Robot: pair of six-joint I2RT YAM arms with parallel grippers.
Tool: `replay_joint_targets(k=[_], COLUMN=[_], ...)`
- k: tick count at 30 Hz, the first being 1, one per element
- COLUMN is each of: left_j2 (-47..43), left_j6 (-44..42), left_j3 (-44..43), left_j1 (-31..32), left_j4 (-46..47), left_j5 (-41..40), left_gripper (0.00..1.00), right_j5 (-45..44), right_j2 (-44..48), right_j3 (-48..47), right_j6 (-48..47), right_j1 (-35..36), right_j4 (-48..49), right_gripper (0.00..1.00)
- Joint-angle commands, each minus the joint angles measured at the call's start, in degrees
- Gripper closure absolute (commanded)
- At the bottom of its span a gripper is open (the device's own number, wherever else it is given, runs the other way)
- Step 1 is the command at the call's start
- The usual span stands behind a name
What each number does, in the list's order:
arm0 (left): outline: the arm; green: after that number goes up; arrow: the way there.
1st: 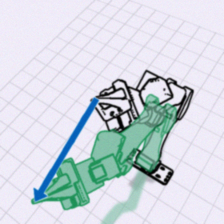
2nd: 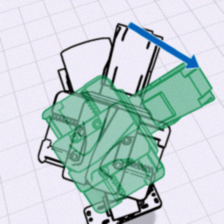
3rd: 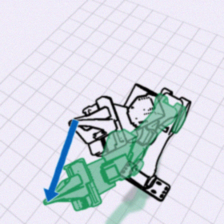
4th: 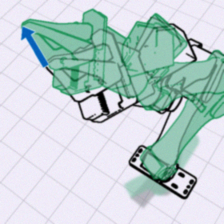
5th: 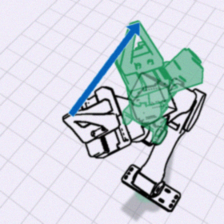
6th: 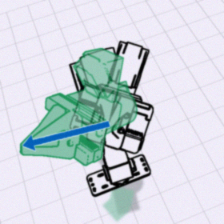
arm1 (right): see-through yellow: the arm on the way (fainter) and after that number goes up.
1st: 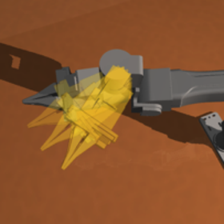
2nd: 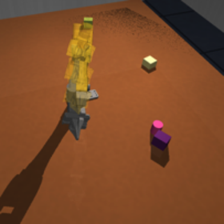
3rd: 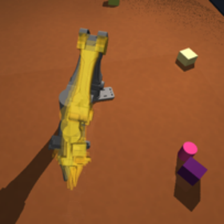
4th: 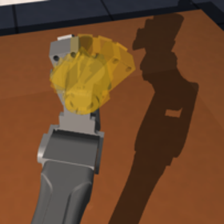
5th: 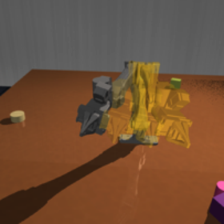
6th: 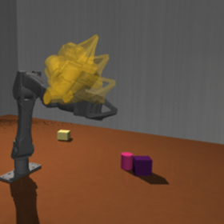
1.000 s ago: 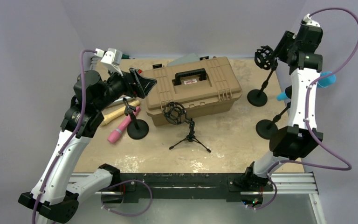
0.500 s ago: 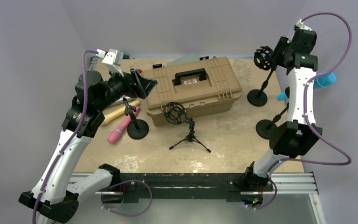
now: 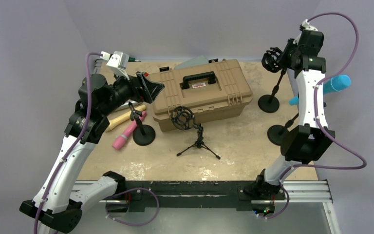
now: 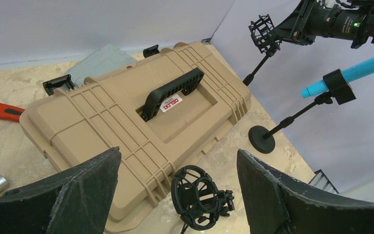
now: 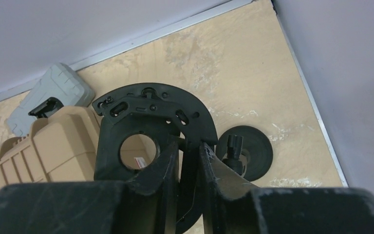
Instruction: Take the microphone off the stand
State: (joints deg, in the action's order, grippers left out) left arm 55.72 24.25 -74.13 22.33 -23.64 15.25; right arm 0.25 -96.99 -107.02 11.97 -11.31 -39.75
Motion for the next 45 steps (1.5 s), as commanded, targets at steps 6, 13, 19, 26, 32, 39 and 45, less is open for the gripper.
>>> replay_joint_targets(k=[6,13,19,26,32,39,45], left_j2=[-0.43,-0.42,-0.19,-0.24,-0.04,-0.18,-0.26], left_j6=[-1.66,-1.9,-2.01,-2.17,-2.13,-2.27,-2.1], left_j3=[-0.07,-0.11,-0.14,-0.34,-0.16,-0.08,-0.14], left_j1=[0.44,0.43,0.44,0.44,0.44,0.44,0.44], left_j4=[1.68,1.59,1.58,1.31,1.47,1.49,1.49], left_j5=[0.68,0.49,0.34,0.24,0.32,-0.01,0.35], left_gripper=[0.14,0.14,0.13,0.13,0.13,0.13,0.13], right_j5=[6.34,8.38,13.69,13.98,8.12,5.82,2.28], right_j2=[-0.57,-0.88,-1.63,-1.83,-1.47,-0.62,1.82], right_j3=[-3.52,-5.47,-5.72,-2.81,0.15,-0.39,-2.4], right_j6=[4.3,8.26,12.68,14.36,9.77,7.75,6.33], right_j1=[0.5,0.47,0.5,0.63,4.57,5.29,5.09], right_j4=[3.41,8.98,13.57,16.28,16.1,13.55,11.1], right_gripper=[1.0,1.0,1.0,1.0,0.94,0.63,0.47])
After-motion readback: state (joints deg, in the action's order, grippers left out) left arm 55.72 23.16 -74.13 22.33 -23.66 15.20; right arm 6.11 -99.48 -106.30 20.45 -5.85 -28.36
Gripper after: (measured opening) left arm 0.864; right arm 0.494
